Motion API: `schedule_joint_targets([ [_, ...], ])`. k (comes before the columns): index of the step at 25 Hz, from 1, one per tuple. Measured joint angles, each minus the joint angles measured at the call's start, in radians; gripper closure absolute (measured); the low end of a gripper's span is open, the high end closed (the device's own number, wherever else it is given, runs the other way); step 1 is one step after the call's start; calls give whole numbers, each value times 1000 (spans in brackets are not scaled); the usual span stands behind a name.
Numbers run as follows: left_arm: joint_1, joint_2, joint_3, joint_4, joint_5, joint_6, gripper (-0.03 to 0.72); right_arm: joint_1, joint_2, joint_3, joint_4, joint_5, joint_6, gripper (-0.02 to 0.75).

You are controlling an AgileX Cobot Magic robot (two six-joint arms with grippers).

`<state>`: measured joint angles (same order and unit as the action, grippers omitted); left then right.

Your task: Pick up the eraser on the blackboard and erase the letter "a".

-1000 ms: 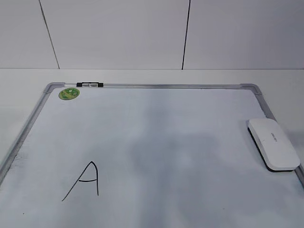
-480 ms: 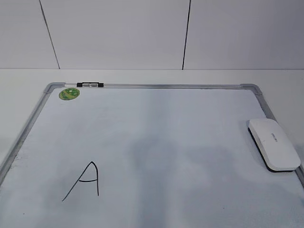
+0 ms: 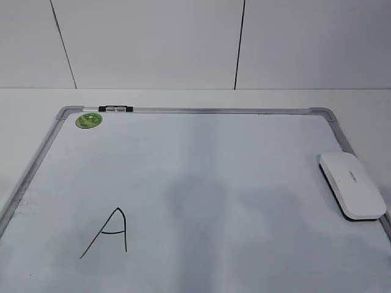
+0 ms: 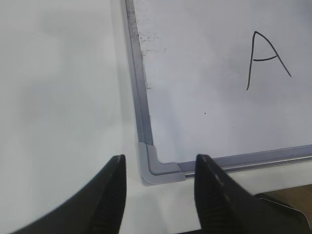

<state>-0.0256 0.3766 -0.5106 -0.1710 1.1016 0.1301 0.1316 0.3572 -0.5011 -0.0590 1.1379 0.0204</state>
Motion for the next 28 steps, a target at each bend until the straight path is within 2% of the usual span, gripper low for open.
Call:
schedule_joint_targets([
  [15, 0, -19, 0, -2, 0, 0, 388, -9, -10, 0, 0, 0, 2, 145],
  [28, 14, -310, 0, -4, 4, 0, 433, -116, -277, 2, 0, 0, 2, 145],
])
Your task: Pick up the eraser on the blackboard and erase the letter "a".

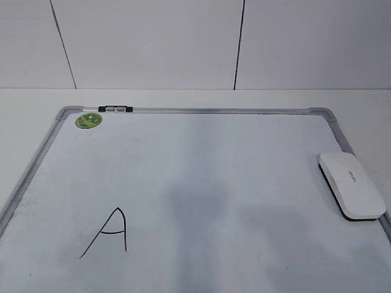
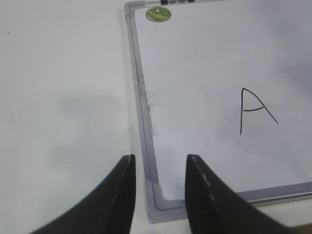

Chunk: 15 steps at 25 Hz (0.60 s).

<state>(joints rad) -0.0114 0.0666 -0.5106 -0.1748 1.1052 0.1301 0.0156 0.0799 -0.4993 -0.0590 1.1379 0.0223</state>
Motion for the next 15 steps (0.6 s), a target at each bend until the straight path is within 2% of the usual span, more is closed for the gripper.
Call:
schedule_joint_targets([
  [6, 0, -55, 0, -3, 4, 0, 447, -11, -94, 0, 0, 4, 0, 145],
  [15, -6, -55, 0, -3, 4, 0, 453, -33, -96, 0, 0, 4, 0, 145],
])
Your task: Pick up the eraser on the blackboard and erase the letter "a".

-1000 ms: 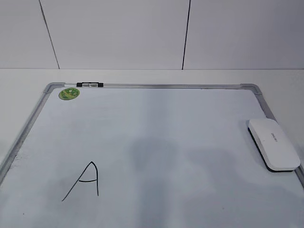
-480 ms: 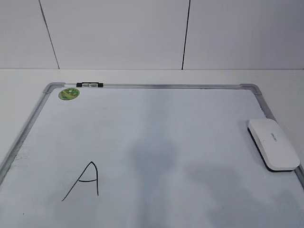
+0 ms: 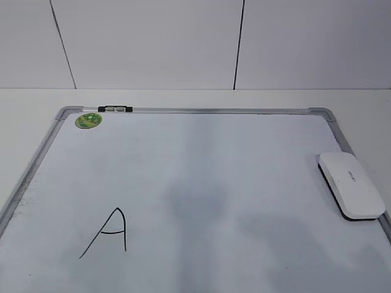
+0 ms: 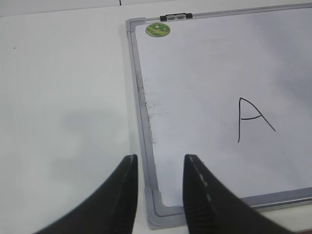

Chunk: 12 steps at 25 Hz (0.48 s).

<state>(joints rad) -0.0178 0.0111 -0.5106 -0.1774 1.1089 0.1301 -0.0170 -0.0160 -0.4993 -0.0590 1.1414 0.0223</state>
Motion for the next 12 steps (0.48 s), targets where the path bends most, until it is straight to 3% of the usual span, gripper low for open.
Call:
schedule_joint_targets([
  [12, -6, 0, 0, 0, 0, 0, 453, -11, 0, 0, 0, 0, 0, 145],
])
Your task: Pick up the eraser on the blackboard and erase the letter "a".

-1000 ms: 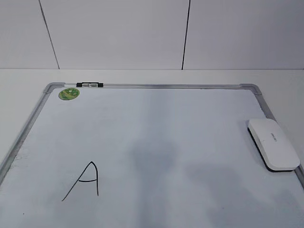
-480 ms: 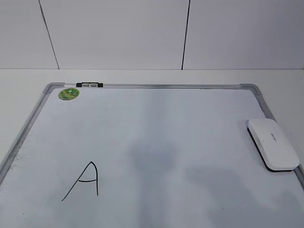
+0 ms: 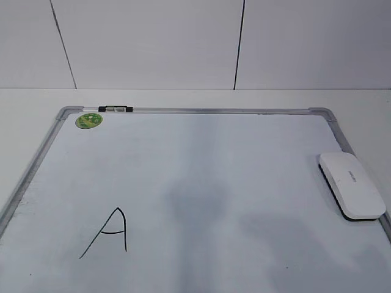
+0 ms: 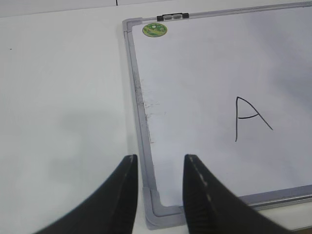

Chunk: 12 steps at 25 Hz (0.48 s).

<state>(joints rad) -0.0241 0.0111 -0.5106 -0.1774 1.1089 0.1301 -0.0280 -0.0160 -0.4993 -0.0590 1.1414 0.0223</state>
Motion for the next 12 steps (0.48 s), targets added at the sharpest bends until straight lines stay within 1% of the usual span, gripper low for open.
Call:
schedule_joint_targets([
  [12, 0, 0, 0, 0, 0, 0, 454, -1, 0, 0, 0, 0, 0, 145],
])
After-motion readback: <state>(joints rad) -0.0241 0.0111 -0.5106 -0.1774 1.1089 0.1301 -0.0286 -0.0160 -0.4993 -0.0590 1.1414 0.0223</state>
